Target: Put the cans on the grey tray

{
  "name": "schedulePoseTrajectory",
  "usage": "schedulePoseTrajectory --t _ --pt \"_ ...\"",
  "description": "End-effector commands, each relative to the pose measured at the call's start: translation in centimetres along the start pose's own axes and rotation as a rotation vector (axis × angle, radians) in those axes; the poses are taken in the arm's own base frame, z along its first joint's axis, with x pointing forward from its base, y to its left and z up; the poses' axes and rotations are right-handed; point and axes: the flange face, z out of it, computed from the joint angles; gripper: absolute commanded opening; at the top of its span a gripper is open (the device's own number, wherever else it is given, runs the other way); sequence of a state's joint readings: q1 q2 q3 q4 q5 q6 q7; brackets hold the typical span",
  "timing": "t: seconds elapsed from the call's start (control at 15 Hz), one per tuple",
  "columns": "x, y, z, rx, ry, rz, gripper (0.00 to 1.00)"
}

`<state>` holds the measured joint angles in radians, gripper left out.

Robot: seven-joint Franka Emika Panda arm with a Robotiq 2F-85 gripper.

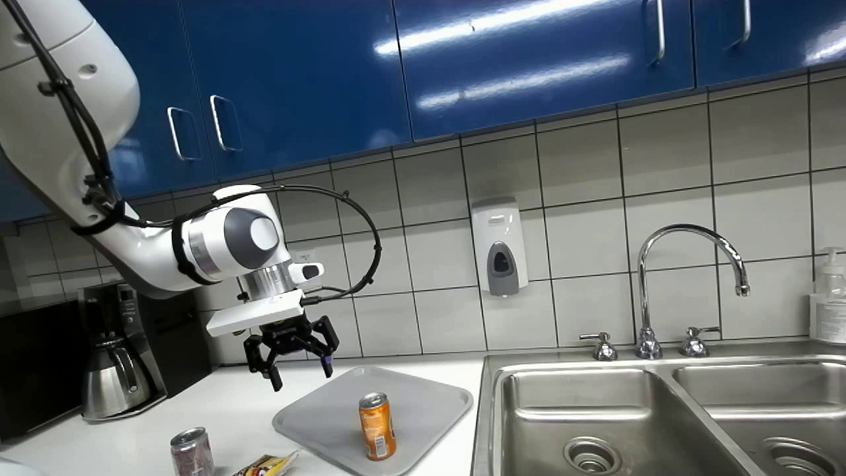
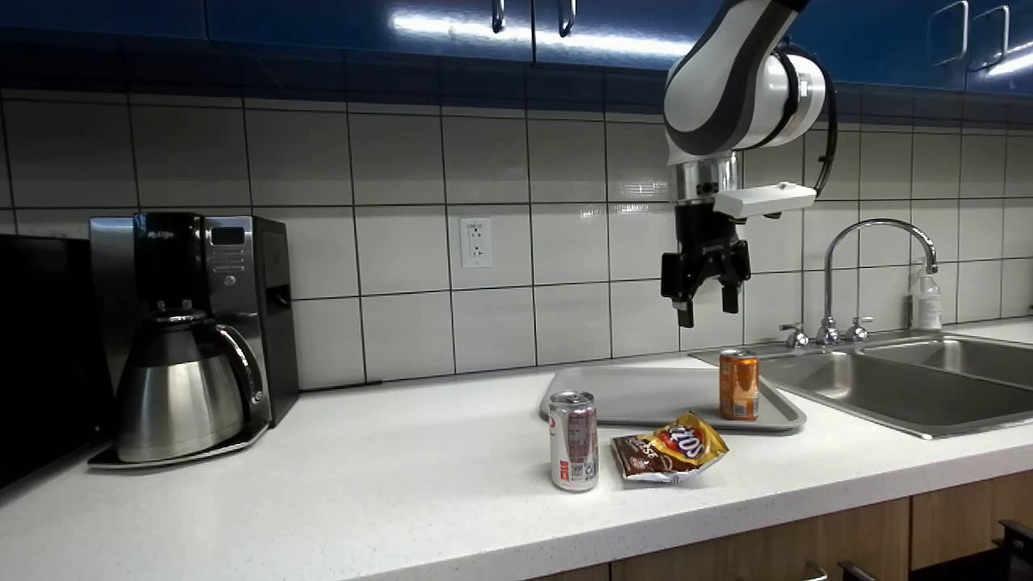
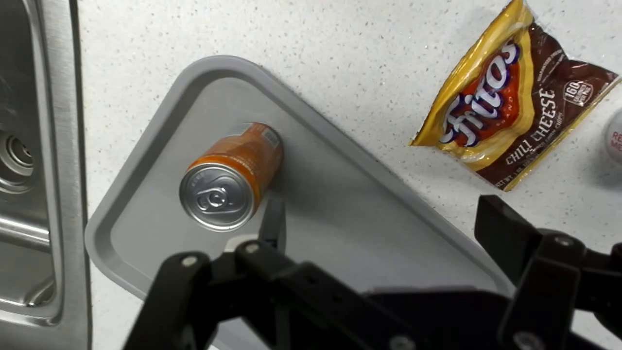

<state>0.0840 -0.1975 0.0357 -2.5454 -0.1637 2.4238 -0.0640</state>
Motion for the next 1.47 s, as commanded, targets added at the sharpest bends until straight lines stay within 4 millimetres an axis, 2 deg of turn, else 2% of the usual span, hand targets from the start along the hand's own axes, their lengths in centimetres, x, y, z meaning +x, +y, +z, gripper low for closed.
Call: schedulePoseTrajectory --t 0.0,0.2,0.33,0.87,1.4 --pt "0.0 0.0 0.0 0.0 -0.001 0.0 1.0" --pt "0.0 0.0 0.0 0.001 -0.002 -0.001 1.0" --pt "0.5 -1.8 -1.3 -0.042 -0.003 -0.015 1.0" --pt "2.7 -8.0 -4.0 -0.079 0.04 -0.08 1.0" --pt "3.9 -12.6 -3.5 -0.053 0.05 -0.14 1.0"
